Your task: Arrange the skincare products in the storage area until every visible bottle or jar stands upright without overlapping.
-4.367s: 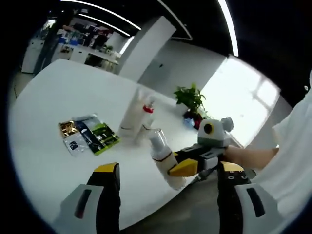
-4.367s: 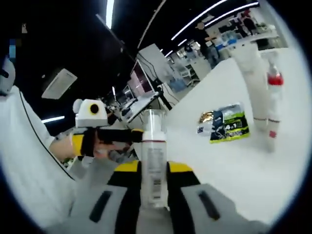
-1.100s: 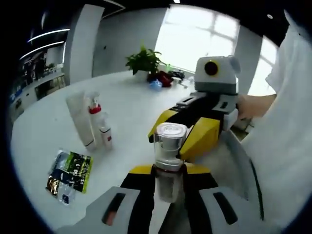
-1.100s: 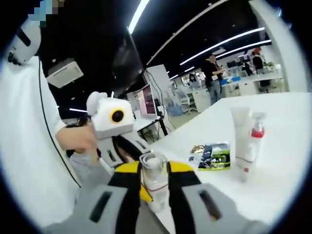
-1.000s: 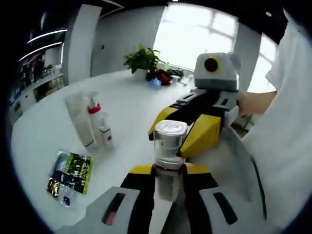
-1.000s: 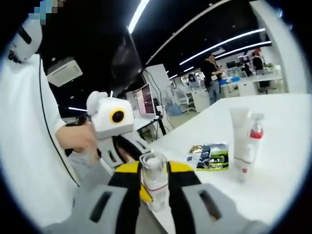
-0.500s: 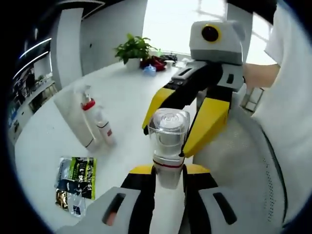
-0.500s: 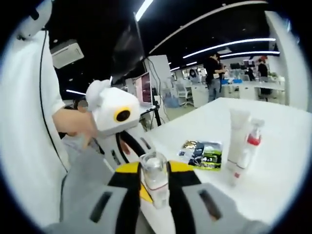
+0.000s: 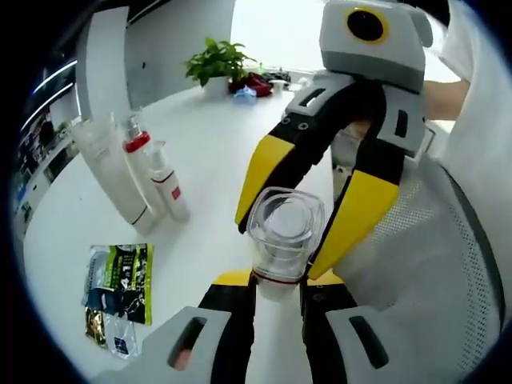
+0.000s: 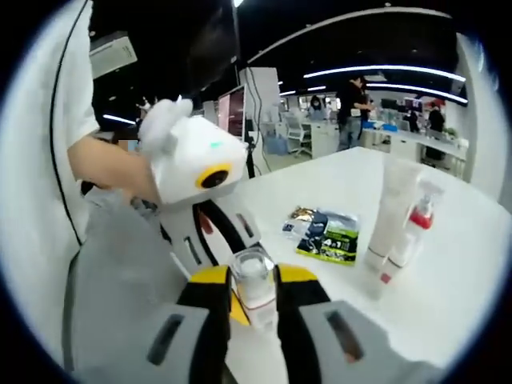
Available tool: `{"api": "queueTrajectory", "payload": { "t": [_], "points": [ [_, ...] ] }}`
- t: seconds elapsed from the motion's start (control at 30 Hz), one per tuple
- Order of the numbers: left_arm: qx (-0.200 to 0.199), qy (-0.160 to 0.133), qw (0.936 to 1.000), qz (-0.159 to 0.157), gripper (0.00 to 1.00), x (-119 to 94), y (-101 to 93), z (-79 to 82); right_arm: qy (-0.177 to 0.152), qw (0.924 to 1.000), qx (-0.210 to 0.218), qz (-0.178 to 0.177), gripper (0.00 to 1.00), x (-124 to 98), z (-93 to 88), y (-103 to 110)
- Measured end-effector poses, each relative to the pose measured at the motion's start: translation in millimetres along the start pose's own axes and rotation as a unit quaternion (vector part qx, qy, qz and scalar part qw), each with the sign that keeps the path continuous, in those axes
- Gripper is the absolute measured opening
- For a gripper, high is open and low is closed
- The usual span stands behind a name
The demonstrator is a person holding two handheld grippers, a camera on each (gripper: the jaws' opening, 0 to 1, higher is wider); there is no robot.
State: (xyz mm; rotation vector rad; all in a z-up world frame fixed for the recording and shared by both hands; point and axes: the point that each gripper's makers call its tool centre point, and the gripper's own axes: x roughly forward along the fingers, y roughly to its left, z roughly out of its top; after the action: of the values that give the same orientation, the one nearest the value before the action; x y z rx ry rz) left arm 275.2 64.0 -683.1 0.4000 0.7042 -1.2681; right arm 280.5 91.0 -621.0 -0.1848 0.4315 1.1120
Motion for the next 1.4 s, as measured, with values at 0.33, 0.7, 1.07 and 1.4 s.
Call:
{"api": "queueTrajectory", "payload": {
  "t": [0.33, 0.7, 1.07, 1.4],
  "points": [
    [0.005, 0.007, 1.0000, 0.000, 0.17, 11.2, 11.8, -3.8, 0.012, 0.9999, -0.004, -0.012, 0.20, 5.7, -9.2, -13.9],
    [0.025, 0.027, 0.9993, -0.006, 0.17, 24.3, 25.0, -4.9, 0.017, 0.9995, 0.008, -0.024, 0.20, 8.7, -18.5, -31.2],
    [0.027, 0.019, 0.9994, -0.005, 0.17, 30.6, 40.3, 1.6, 0.015, 0.9988, 0.010, -0.047, 0.27, 7.0, -17.9, -51.2],
    [0.033, 0.015, 0.9993, -0.007, 0.17, 34.3, 52.0, 7.6, 0.022, 0.9956, 0.042, -0.081, 0.39, -20.8, -33.7, -73.3]
  ]
}}
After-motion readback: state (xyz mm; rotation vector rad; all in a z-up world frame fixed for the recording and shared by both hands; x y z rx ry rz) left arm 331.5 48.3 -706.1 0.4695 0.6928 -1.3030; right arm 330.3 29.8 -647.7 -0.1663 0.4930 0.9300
